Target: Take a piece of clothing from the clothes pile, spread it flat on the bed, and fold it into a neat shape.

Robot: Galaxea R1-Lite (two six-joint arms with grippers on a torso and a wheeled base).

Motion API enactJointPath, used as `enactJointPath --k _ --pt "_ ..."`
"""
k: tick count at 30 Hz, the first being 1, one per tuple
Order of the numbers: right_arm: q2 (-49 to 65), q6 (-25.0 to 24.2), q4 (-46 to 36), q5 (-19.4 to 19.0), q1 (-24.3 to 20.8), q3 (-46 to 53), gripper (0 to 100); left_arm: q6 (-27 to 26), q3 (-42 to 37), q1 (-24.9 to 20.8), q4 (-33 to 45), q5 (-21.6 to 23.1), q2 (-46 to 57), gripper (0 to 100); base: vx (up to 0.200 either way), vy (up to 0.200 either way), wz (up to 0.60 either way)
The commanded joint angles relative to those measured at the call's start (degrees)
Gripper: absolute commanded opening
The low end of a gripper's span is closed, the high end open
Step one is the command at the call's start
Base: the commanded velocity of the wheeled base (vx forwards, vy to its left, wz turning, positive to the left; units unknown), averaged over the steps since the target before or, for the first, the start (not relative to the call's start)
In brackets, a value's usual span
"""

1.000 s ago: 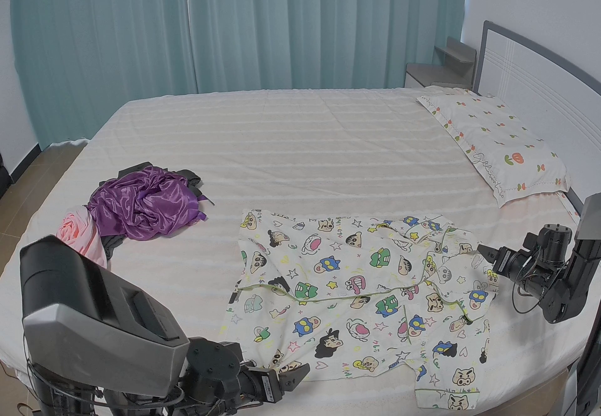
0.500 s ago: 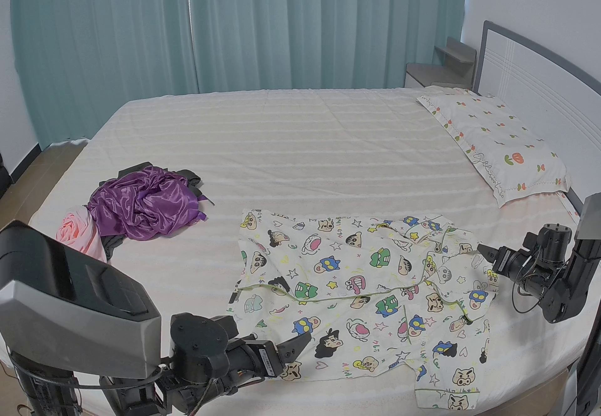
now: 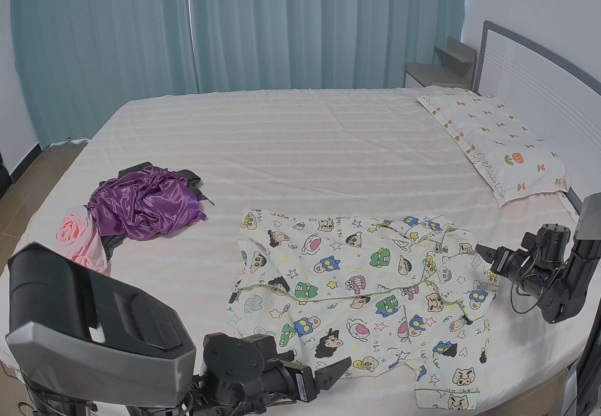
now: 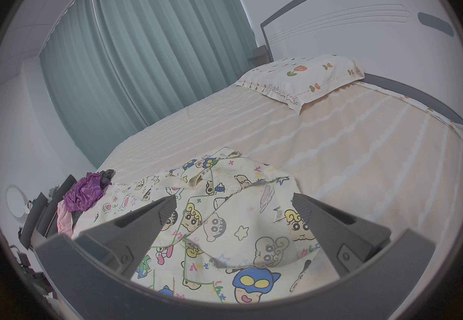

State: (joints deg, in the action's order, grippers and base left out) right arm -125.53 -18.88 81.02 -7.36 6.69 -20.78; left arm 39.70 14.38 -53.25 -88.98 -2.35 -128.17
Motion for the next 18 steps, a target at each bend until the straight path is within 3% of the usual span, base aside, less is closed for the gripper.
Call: enactJointPath --k 1,9,13,18 --pt "-0.07 -0.01 0.02 -0.02 -0.1 -0.05 100 0.02 -2.08 -1.86 -1.02 1.74 -1.64 100 0.0 0.0 0.0" --pt "-0.16 -0.01 0.02 -0.02 -0.1 0.13 100 -0.33 -8.94 -3.27 -0.93 6.22 -3.14 100 0.0 0.0 0.0" --pt "-0.07 -0.01 0.02 -0.02 -0.1 0.13 100 -3.41 -14.12 -3.53 -0.76 8.24 -5.07 100 0.0 0.0 0.0" --pt "-0.07 -0.01 0.02 -0.02 -0.19 0.13 100 -4.28 -14.3 -3.18 -1.02 8.33 -6.92 100 0.0 0.0 0.0"
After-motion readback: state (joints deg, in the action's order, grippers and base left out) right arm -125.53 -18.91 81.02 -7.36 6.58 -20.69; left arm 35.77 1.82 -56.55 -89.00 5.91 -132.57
